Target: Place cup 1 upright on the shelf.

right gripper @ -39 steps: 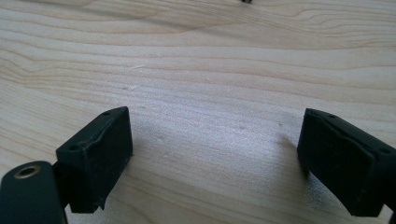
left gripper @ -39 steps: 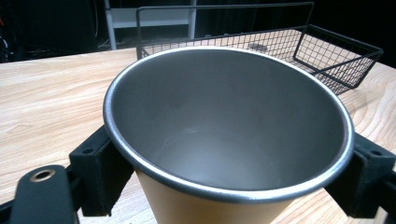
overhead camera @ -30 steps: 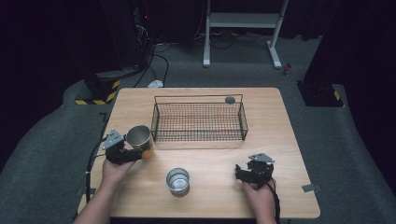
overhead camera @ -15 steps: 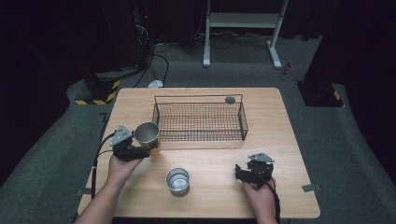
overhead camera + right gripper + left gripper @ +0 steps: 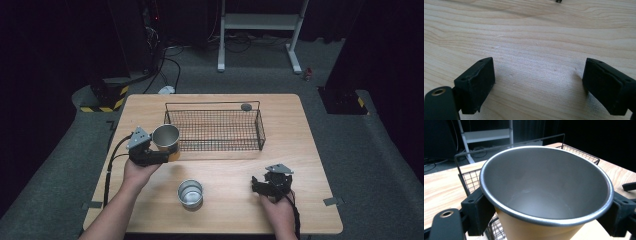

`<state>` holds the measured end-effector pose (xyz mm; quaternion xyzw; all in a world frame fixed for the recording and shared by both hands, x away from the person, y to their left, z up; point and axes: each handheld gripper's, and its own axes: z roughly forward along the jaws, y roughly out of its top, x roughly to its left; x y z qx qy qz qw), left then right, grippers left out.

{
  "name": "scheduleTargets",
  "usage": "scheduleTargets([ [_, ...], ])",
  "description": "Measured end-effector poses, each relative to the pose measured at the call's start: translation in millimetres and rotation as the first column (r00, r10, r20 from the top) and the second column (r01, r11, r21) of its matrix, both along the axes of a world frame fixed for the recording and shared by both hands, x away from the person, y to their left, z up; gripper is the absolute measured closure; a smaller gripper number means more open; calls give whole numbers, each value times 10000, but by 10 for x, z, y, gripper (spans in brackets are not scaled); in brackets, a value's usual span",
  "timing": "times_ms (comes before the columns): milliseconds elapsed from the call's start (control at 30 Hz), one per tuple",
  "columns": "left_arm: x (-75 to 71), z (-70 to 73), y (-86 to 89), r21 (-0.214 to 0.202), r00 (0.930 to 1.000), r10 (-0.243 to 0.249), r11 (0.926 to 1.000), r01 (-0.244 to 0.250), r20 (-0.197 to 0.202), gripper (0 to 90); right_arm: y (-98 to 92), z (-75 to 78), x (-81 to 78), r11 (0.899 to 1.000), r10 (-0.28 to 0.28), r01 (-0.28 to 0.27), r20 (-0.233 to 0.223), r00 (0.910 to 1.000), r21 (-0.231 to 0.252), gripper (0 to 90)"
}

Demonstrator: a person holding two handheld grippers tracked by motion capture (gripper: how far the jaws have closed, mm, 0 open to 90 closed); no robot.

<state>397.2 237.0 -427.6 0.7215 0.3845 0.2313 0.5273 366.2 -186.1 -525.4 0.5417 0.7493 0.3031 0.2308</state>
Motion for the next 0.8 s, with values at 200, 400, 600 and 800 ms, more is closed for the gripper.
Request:
scheduleTargets([
  [200, 54, 46, -89, 32, 10000, -50, 10000, 50, -40, 141, 3, 1, -2, 10000, 46, -46, -18, 10000, 6, 108],
  [400, 121, 115, -175, -18, 10000, -76, 10000, 76, -44, 141, 7, 0, -5, 9999, 168, -168, -25, 9999, 0, 109],
  [600, 196, 159, -234, -134, 9999, -81, 9999, 80, -101, 141, 12, 1, -10, 9998, 188, -188, -50, 9998, 24, 109],
  [800, 246, 208, -296, -171, 10000, -81, 9998, 81, 13, 141, 12, 1, -10, 9998, 191, -191, -51, 9998, 27, 109],
])
